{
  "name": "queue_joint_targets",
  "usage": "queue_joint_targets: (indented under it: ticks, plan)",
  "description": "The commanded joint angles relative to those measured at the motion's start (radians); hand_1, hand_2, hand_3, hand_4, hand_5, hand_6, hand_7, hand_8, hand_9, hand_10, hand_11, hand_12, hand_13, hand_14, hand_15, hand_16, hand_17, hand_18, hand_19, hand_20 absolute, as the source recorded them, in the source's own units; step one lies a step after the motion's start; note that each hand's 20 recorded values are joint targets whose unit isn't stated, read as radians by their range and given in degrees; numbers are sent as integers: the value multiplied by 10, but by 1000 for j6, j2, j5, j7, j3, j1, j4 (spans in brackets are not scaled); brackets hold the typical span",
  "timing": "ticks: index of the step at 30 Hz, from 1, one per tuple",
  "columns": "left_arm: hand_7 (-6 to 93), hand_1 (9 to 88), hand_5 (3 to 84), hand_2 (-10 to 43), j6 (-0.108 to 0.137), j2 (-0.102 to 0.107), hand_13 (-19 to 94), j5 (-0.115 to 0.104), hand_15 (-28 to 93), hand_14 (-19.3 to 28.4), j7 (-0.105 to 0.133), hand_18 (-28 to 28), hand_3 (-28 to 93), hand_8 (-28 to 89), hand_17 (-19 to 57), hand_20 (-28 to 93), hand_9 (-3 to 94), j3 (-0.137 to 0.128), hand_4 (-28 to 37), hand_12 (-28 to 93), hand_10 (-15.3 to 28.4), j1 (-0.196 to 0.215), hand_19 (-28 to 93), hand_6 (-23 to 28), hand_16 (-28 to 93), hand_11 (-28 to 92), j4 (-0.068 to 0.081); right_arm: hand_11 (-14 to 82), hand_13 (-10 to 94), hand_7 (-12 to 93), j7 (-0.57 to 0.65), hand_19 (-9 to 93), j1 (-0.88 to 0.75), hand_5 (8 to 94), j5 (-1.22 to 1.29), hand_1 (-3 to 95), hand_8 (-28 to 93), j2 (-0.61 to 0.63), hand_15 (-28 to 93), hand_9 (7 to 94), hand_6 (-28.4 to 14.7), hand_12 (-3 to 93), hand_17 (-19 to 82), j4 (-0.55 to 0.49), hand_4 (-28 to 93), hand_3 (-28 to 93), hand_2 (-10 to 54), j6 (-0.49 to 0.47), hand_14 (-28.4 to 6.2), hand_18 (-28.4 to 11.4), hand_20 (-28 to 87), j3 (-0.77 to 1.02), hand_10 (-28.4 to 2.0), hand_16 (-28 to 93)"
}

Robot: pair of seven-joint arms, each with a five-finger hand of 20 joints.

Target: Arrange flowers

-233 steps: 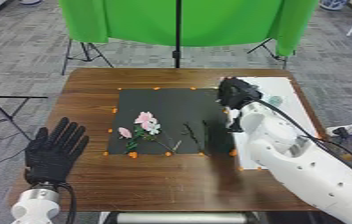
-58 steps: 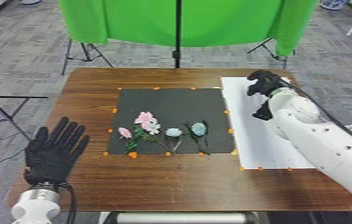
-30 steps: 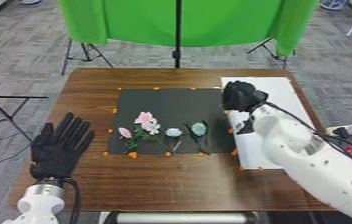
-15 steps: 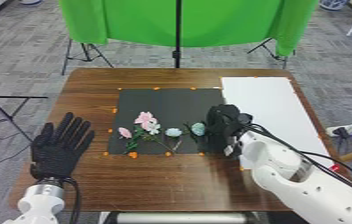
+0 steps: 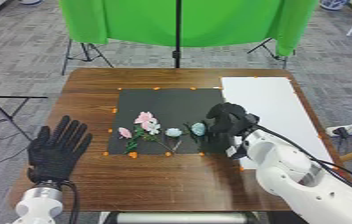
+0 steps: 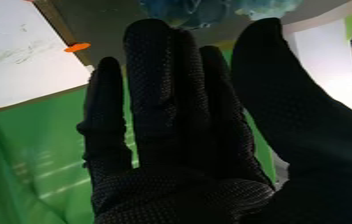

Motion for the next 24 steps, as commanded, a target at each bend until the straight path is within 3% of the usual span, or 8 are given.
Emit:
queue_joint_targets:
  ticks: [1,2,5,10,11,13,17,24]
  plan:
    - [95,291,414,88,-18,-10,249,26,281,130,-8,124,773,-75,-43,143,333,-13,-272,121,141,10,247,89,-28,174,0,175,612,141,22,741,-100,546,126,431,-117,-18,530,621,-39,161,249,-70,-282,767,-95,44,-107,-206,327,153,-147,194]
    - [94,290,414,90,-19,-8,249,38,280,130,-7,125,773,-75,-43,143,333,-13,-272,120,141,6,246,88,-28,173,2,168,602,136,13,730,-131,537,209,408,-115,-38,510,609,-44,159,246,-84,-282,771,-83,42,-115,-204,320,211,-151,184]
    - [92,286,415,97,-20,5,249,92,278,130,-6,124,772,-76,-43,143,333,-20,-276,119,142,5,245,88,-28,169,-1,136,508,118,0,635,-260,469,521,341,-105,-165,377,527,-60,147,201,-123,-280,770,13,-174,-140,-194,267,496,-162,145]
    - [77,284,394,99,-57,9,252,127,250,126,-6,124,770,-75,-41,138,329,-48,-278,111,136,10,232,81,-34,153,-3,97,421,98,-23,533,-440,418,792,287,-94,-259,230,448,-72,131,156,-188,-274,751,70,2,-169,-190,187,672,-171,156]
    - [76,282,394,99,-60,12,252,133,244,123,-4,124,770,-75,-41,138,329,-53,-278,110,136,9,231,80,-35,151,-3,92,416,97,-56,517,-473,420,842,279,-94,-271,215,446,-71,129,152,-186,-273,748,75,-8,-171,-189,177,705,-170,160]
    - [73,281,395,100,-72,10,255,145,233,121,0,123,770,-75,-40,137,331,-63,-278,108,134,11,228,80,-36,147,-1,68,393,87,-112,468,-527,413,942,258,-90,-308,167,429,-57,126,137,-155,-273,740,81,-226,-176,-190,164,816,-156,178]
    - [68,277,398,102,-69,7,261,187,215,116,26,122,769,-75,-38,135,336,-67,-278,103,131,13,222,78,-36,141,-3,18,271,64,-200,338,-663,332,1025,190,-88,-338,56,334,10,109,96,-197,-280,708,85,-210,-156,-185,150,900,-113,207]
    - [63,270,401,107,-89,-1,263,209,185,106,28,119,772,-77,-32,131,344,-76,-282,95,125,22,205,72,-37,128,-4,12,223,58,-301,240,-761,317,1091,118,-89,-359,15,306,19,88,94,-249,-282,737,80,-110,-125,-156,140,967,-96,180]
